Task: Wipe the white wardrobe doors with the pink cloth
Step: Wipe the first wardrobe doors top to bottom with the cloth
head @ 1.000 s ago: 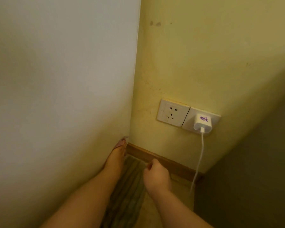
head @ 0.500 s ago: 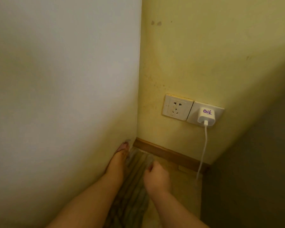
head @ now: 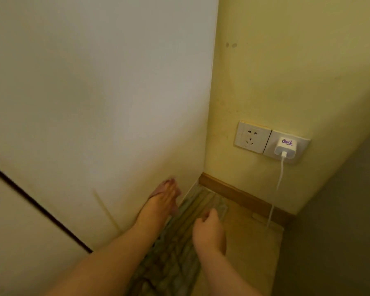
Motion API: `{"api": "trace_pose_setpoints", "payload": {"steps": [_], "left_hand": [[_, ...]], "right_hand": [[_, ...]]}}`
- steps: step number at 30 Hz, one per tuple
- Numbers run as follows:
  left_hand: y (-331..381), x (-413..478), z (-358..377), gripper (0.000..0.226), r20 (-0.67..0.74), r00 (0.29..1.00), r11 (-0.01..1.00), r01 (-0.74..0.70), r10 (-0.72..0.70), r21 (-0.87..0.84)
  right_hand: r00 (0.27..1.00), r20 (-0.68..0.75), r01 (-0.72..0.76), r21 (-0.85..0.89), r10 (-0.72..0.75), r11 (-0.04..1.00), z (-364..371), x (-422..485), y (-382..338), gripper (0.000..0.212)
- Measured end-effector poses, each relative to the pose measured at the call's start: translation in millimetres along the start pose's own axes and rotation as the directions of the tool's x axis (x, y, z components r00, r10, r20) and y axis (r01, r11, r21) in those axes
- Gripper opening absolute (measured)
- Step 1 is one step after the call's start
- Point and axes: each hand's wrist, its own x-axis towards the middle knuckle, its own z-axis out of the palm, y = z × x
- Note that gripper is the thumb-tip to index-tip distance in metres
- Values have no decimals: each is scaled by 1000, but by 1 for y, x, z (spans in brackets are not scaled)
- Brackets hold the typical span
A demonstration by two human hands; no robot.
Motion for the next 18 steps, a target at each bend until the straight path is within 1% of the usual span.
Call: {"api": "trace_pose_setpoints", "payload": {"steps": [1, 2, 3, 4, 5, 6, 7, 8, 9, 10, 11, 12, 13, 14, 15, 16, 17, 18], "left_hand": [[11, -12, 11, 59, -7, 1000, 1000, 25, -25, -6], [22, -13, 29, 58, -14, 998, 996, 57, -59, -73], [27, -19, 36, 58, 42, 998, 995, 43, -39, -92], [32, -25, 35, 60, 14, 997, 994, 81, -80, -79], [29, -23, 34, 61, -167, 967, 980, 178, -190, -88], [19, -24, 24, 61, -207, 946, 968, 237, -250, -86], [3, -23, 17, 59, -201, 945, 964, 264, -260, -4], [-11, -14, 12, 59, -285, 918, 960, 274, -277, -50], [-15, -7, 5, 59, -209, 927, 946, 286, -313, -151], [-15, -5, -4, 60, -179, 914, 923, 328, -364, -201], [-11, -7, -6, 61, -208, 906, 923, 331, -369, -197], [1, -12, 5, 62, -198, 929, 944, 282, -313, -170], [18, -23, 17, 62, -131, 964, 966, 213, -232, -147], [34, -33, 30, 61, -26, 985, 980, 169, -173, -108], [47, -40, 48, 59, 1, 995, 989, 95, -95, -114], [55, -44, 58, 56, -81, 994, 988, 54, -66, -143], [55, -39, 71, 52, -116, 990, 987, 58, -76, -150], [47, -35, 70, 51, -55, 987, 975, 141, -152, -172]], "right_hand": [[1000, 20, 1, -13, -1, 1000, 2, -4, 7, 19], [999, 33, 3, -21, -2, 1000, 4, -7, 13, 18], [999, 37, 2, -21, -2, 1000, 6, -9, 18, 18], [999, 43, 4, -14, -4, 1000, 6, -12, 21, 18], [999, 47, 12, -3, -11, 1000, 6, -13, 22, 18], [998, 51, 26, 10, -27, 1000, 7, -14, 24, 18], [998, 51, 39, 29, -40, 999, 8, -15, 24, 18], [997, 50, 51, 49, -54, 997, 8, -15, 23, 18], [997, 50, 61, 66, -65, 996, 9, -16, 23, 18], [996, 49, 67, 82, -71, 994, 8, -17, 23, 18], [996, 49, 68, 99, -73, 993, 8, -19, 26, 18], [997, 50, 60, 110, -66, 992, 7, -20, 30, 17], [997, 52, 42, 111, -48, 993, 6, -23, 37, 15], [998, 54, 17, 113, -23, 993, 6, -27, 45, 12], [998, 58, -10, 112, 4, 994, 6, -32, 53, 8], [997, 68, -43, 102, 36, 994, 6, -37, 60, 7], [995, 76, -65, 88, 58, 994, 8, -39, 65, 10], [994, 72, -83, 68, 78, 994, 9, -41, 67, 16]]}}
